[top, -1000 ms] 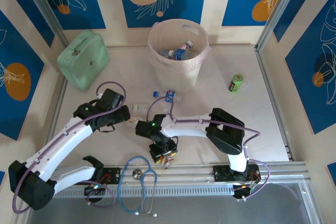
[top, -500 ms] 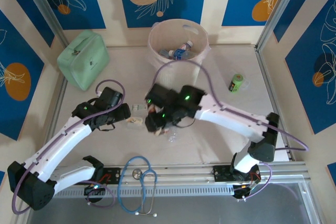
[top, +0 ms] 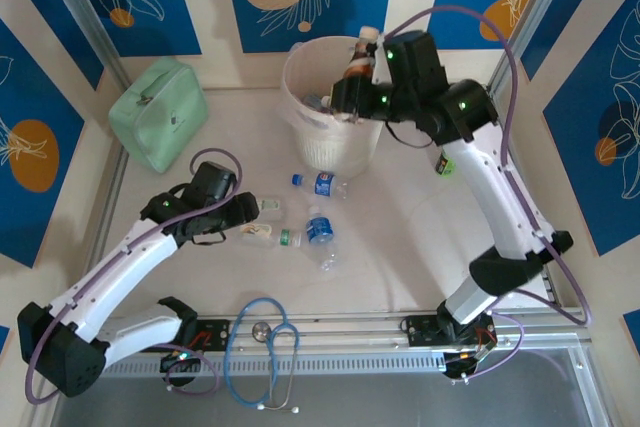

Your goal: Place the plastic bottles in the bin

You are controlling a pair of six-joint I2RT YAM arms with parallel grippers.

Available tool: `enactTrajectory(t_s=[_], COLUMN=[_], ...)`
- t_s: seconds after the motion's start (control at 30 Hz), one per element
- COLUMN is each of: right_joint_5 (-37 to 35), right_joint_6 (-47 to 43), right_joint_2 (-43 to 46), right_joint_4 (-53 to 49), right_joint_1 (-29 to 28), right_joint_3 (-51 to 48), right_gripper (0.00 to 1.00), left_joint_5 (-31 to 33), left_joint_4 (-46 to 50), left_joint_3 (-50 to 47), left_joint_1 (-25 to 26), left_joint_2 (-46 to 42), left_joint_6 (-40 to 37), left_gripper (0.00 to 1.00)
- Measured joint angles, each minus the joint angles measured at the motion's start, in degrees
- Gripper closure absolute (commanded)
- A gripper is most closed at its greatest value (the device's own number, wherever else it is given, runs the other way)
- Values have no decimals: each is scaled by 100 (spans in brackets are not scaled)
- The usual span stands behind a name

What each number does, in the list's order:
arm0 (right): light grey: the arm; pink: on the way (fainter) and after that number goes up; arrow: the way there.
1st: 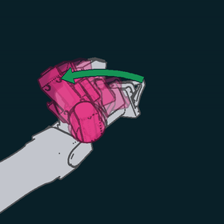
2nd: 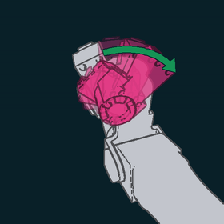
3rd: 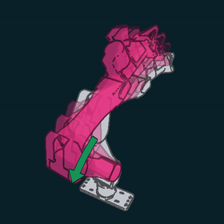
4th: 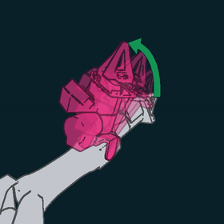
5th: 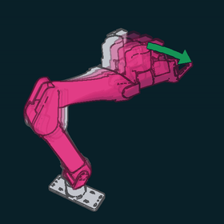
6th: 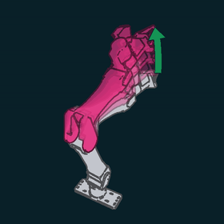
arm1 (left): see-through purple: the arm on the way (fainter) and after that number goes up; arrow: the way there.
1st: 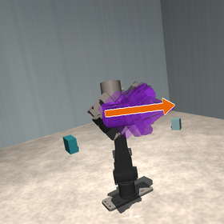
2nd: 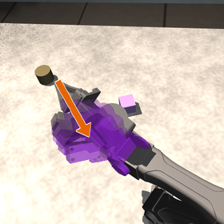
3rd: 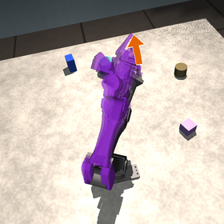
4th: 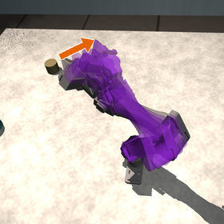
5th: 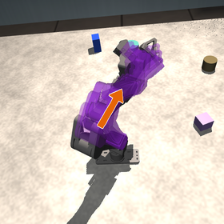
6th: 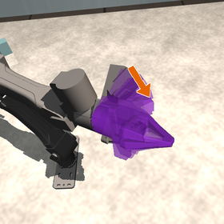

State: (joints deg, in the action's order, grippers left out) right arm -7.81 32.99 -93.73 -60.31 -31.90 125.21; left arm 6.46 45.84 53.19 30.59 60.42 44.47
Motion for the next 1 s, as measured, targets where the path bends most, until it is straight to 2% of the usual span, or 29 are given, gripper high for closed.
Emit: enactTrajectory(t_s=[0.13,0.27,0.37,0.47,0.6,0.87,1.0], right_joint_5=[396,658,817,957,1049,1084,1016], right_joint_6=[0,7,42,83,87,50,-22], right_joint_2=[-1032,-2092,-2479,-2677,-2747,-2706,-2341], right_joint_4=[-90,-319,-393,-452,-487,-398,-361], right_joint_1=[468,680,732,787,802,802,798], right_joint_3=[1165,2264,2444,2441,2402,2302,1945], right_gripper=[46,46,40,25,19,18,18], left_joint_5=[-96,-111,-111,-116,-160,-203,-310], left_joint_4=[-55,-48,-50,-59,-87,-94,-142], left_joint_3=[2,31,66,66,66,66,66], left_joint_1=[0,0,0,0,0,0,0], left_joint_2=[98,177,232,234,234,234,234], left_joint_6=[-68,-192,-256,-254,-254,-256,-260], left_gripper=[22,22,22,20,19,19,21])
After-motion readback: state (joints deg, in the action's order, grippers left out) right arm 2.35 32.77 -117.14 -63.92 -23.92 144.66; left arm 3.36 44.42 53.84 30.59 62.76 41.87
